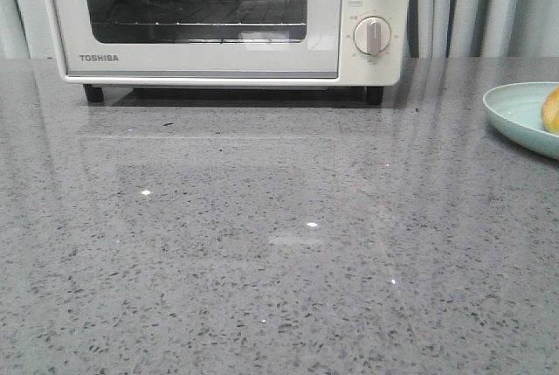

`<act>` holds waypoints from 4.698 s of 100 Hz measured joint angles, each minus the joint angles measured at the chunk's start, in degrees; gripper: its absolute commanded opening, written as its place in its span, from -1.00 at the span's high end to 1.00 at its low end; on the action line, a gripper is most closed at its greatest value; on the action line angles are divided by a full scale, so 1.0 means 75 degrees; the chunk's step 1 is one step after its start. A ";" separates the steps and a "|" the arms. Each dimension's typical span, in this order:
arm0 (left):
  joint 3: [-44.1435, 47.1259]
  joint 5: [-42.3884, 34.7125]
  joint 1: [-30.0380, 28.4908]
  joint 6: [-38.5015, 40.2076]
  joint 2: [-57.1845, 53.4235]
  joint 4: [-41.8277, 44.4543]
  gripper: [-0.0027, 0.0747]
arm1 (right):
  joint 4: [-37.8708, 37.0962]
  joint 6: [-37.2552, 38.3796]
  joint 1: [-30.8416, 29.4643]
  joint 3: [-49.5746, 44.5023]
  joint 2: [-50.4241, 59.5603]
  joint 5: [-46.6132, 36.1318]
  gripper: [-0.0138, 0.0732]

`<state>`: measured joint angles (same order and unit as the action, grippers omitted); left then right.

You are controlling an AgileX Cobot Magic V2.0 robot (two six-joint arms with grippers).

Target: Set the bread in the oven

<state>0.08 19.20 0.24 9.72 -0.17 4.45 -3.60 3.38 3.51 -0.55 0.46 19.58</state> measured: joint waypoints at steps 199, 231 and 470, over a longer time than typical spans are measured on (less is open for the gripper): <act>-0.1057 -0.3378 0.0049 0.0514 0.0000 -0.0936 0.99 | 0.0234 0.1704 0.0127 0.1503 0.0000 -0.1646 0.81; -0.2947 -0.2152 0.0096 0.0514 0.0772 -0.0719 0.99 | 0.0308 0.1722 0.0127 0.3372 -0.1517 0.0672 0.81; -0.9249 -0.2034 0.3071 -0.0124 1.1560 -0.0715 0.99 | 0.0479 0.1340 0.0127 0.7239 -0.5626 0.3545 0.81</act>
<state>-69.29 3.95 23.27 8.80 86.53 -0.92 0.00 13.43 4.46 53.75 -41.73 46.17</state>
